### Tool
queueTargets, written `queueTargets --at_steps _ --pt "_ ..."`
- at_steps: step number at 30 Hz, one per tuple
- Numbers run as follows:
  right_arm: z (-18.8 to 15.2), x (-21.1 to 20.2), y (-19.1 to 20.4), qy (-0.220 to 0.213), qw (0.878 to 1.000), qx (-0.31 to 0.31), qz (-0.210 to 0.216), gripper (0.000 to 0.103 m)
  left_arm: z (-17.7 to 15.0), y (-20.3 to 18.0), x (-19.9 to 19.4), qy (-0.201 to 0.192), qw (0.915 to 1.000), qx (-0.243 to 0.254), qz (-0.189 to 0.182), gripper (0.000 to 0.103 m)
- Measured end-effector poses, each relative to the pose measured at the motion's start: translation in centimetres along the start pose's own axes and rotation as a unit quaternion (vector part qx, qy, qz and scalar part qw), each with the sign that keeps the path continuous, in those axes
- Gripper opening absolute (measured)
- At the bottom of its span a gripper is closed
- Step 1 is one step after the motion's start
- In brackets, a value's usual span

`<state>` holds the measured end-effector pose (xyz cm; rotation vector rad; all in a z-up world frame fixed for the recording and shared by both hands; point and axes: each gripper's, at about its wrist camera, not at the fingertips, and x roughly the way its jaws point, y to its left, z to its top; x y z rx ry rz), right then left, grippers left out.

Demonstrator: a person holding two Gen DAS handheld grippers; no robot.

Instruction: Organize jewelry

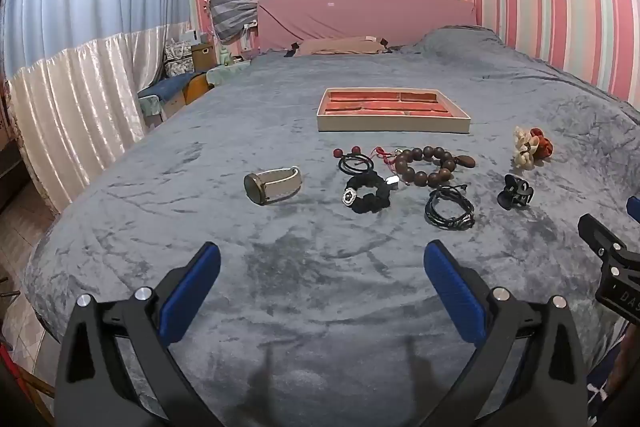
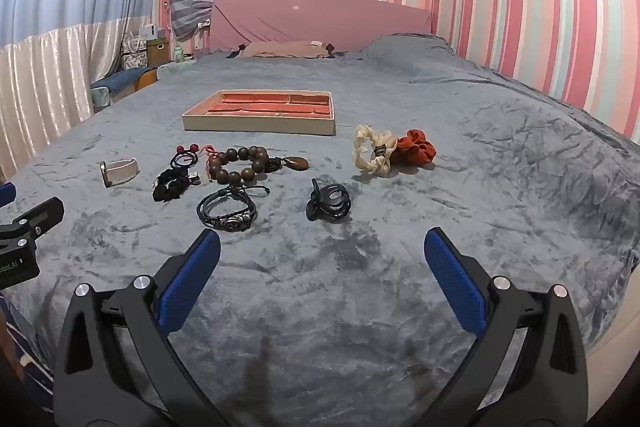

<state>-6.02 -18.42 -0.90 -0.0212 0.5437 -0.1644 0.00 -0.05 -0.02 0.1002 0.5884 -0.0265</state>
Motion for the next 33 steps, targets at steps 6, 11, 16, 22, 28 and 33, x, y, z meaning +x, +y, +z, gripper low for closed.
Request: queueTargets --at_steps 6,11,16,22,28,33 --pt "-0.1 0.14 -0.32 0.006 1.0 0.007 0.001 0.099 0.11 0.14 -0.08 0.0 1.0 -0.005 -0.007 0.099" --pt "-0.21 0.35 -0.52 0.005 1.0 0.006 -0.002 0.099 0.01 0.07 -0.03 -0.001 1.0 -0.004 -0.003 0.099" --pt "0.11 0.1 -0.4 0.004 1.0 0.006 -0.006 0.099 0.0 0.08 -0.03 -0.001 1.0 -0.005 -0.004 0.099" --pt "-0.02 0.24 -0.32 0.004 1.0 0.004 -0.008 0.099 0.01 0.09 -0.02 0.0 1.0 -0.005 -0.005 0.099" --pt "0.03 0.22 -0.41 0.004 1.0 0.005 -0.008 0.099 -0.02 0.1 -0.05 0.0 1.0 -0.006 -0.004 0.099" --pt "0.02 0.28 -0.41 0.005 1.0 0.004 -0.008 0.099 0.15 0.59 0.14 0.001 1.0 -0.008 -0.003 0.099"
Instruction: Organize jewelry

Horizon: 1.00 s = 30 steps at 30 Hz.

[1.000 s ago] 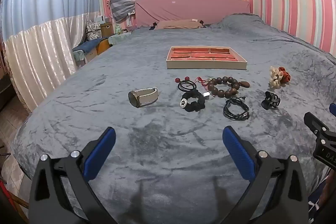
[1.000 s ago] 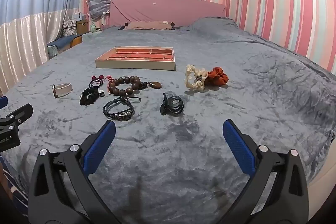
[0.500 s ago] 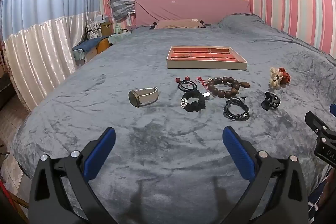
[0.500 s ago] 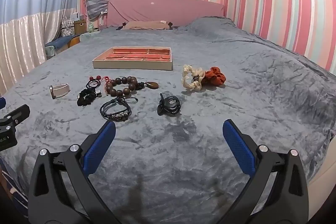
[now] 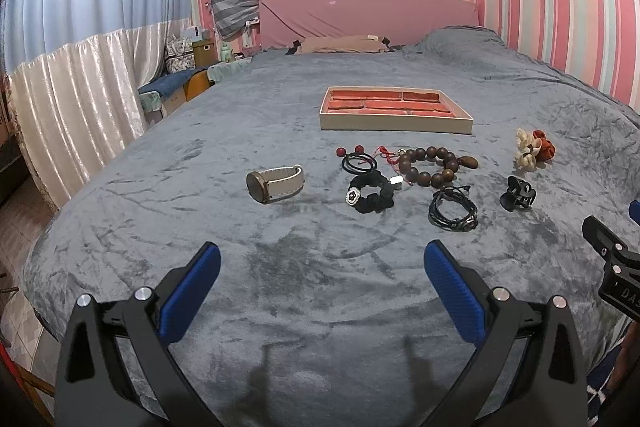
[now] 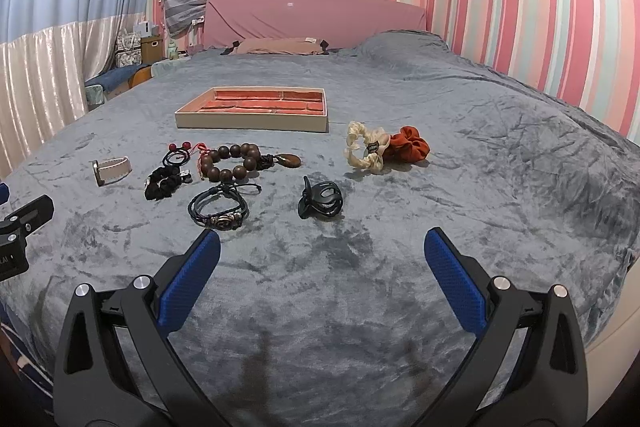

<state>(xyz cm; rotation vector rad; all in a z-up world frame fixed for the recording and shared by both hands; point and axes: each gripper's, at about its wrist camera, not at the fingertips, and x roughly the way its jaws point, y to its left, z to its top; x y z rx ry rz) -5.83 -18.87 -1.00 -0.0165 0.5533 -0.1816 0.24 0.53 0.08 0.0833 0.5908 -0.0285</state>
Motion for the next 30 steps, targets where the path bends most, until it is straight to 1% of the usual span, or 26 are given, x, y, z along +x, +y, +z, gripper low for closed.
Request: queueTargets --at_steps 21,30 --pt "-0.05 0.06 -0.06 0.002 1.0 0.002 -0.002 0.099 -0.2 0.0 0.13 0.001 1.0 -0.001 0.0 0.099" --pt "-0.75 0.1 -0.42 0.002 1.0 0.003 -0.006 0.099 -0.21 0.08 0.14 0.0 1.0 -0.001 0.0 0.099"
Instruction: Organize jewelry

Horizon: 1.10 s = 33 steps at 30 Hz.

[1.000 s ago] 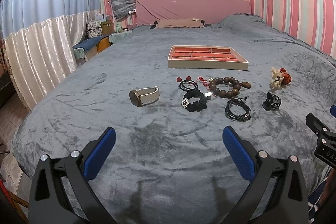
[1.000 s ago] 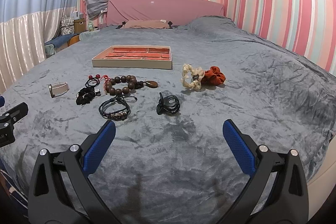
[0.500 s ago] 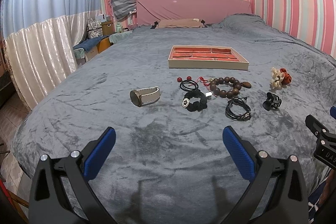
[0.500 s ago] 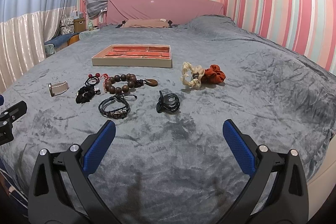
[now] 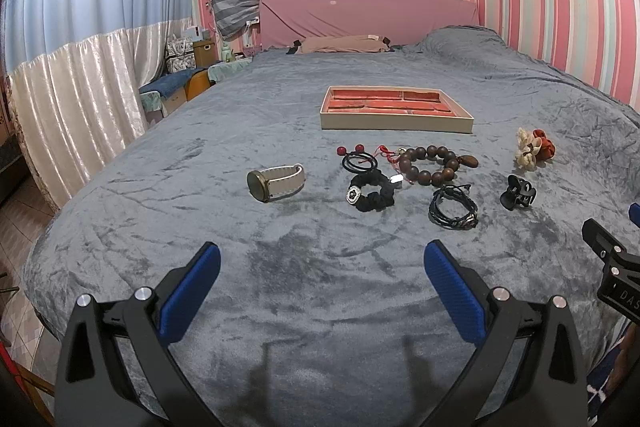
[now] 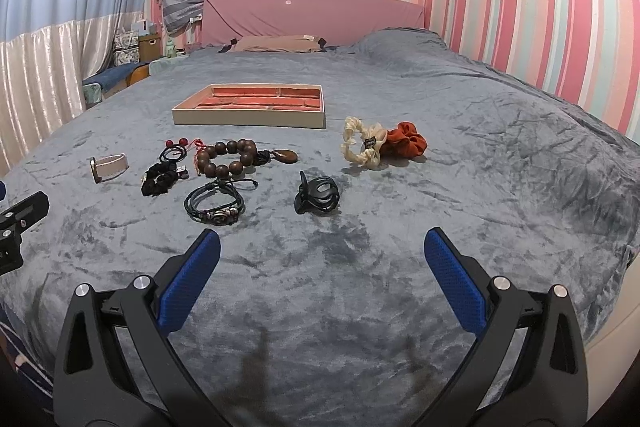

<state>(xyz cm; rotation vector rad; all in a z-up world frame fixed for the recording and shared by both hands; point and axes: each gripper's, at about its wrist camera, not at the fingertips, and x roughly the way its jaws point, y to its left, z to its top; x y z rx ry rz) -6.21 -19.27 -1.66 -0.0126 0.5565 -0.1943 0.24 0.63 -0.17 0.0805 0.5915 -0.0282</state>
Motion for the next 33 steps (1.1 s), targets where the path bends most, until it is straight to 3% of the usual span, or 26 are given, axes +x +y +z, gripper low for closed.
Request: queueTargets --at_steps 33 --pt "-0.02 0.04 -0.19 0.005 1.0 -0.001 -0.002 0.099 -0.28 -0.01 0.01 0.005 1.0 0.0 0.0 0.099"
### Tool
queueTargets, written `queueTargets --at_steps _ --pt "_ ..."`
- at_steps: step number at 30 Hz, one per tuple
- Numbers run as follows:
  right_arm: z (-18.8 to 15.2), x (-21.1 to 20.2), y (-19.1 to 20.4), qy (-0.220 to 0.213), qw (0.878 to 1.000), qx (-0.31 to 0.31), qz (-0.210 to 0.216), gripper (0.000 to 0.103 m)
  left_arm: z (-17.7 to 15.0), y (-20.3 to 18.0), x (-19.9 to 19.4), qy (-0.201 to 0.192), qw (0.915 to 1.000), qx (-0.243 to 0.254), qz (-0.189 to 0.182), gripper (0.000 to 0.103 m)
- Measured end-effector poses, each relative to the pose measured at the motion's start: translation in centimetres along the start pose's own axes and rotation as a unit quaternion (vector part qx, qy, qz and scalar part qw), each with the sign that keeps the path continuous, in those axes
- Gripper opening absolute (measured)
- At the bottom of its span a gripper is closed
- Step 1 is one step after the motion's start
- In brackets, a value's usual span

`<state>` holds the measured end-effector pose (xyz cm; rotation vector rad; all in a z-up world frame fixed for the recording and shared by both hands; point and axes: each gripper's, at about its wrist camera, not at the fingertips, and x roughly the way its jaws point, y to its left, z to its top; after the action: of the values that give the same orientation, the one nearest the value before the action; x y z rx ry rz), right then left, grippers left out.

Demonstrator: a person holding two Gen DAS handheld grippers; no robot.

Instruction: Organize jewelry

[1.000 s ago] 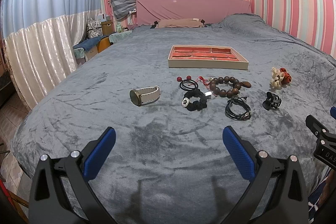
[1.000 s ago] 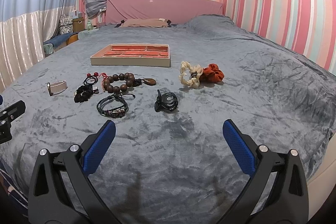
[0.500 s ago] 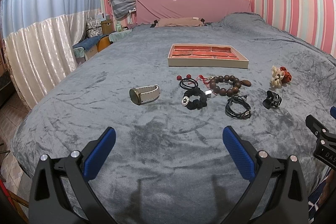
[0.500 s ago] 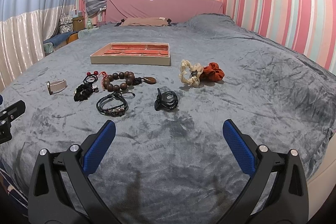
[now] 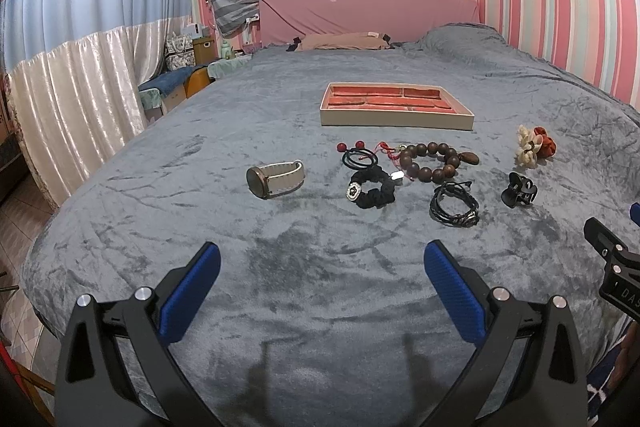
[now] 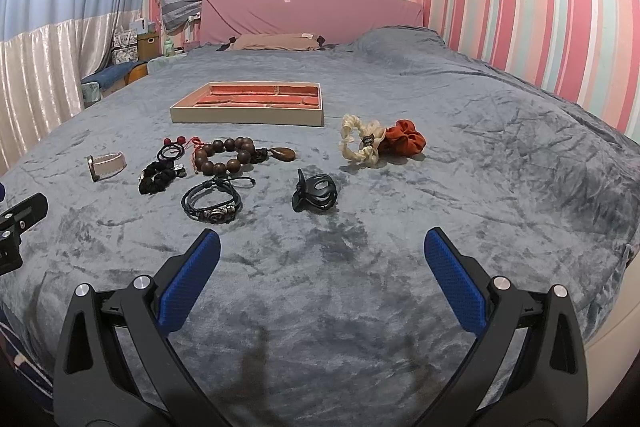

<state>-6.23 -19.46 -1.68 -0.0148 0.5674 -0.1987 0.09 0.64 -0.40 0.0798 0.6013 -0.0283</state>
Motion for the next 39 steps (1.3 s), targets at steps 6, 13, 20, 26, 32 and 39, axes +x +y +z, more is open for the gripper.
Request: queueTargets --at_steps 6,13,20,26,32,39 --pt "0.0 0.1 -0.1 0.002 1.0 0.001 0.001 0.099 -0.3 0.0 0.3 0.004 1.0 0.0 0.003 0.099" --pt "0.3 0.5 0.1 0.001 1.0 -0.006 -0.005 0.099 -0.2 0.1 0.6 0.009 1.0 0.0 0.002 0.099" --pt "0.6 1.2 0.6 0.007 1.0 -0.017 -0.002 0.099 0.3 0.3 1.2 0.016 0.9999 -0.003 -0.002 0.099" --pt "0.8 2.2 0.7 0.019 1.0 -0.017 0.001 0.099 0.7 0.5 2.0 0.024 0.9996 -0.003 -0.011 0.099" --pt "1.1 3.5 -0.4 0.034 0.999 -0.002 0.003 0.099 1.5 0.6 3.3 0.026 0.9996 -0.004 -0.012 0.099" --pt "1.7 5.4 -1.2 0.043 0.999 0.009 -0.019 0.099 2.6 1.3 5.2 0.028 0.9987 -0.026 -0.033 0.099"
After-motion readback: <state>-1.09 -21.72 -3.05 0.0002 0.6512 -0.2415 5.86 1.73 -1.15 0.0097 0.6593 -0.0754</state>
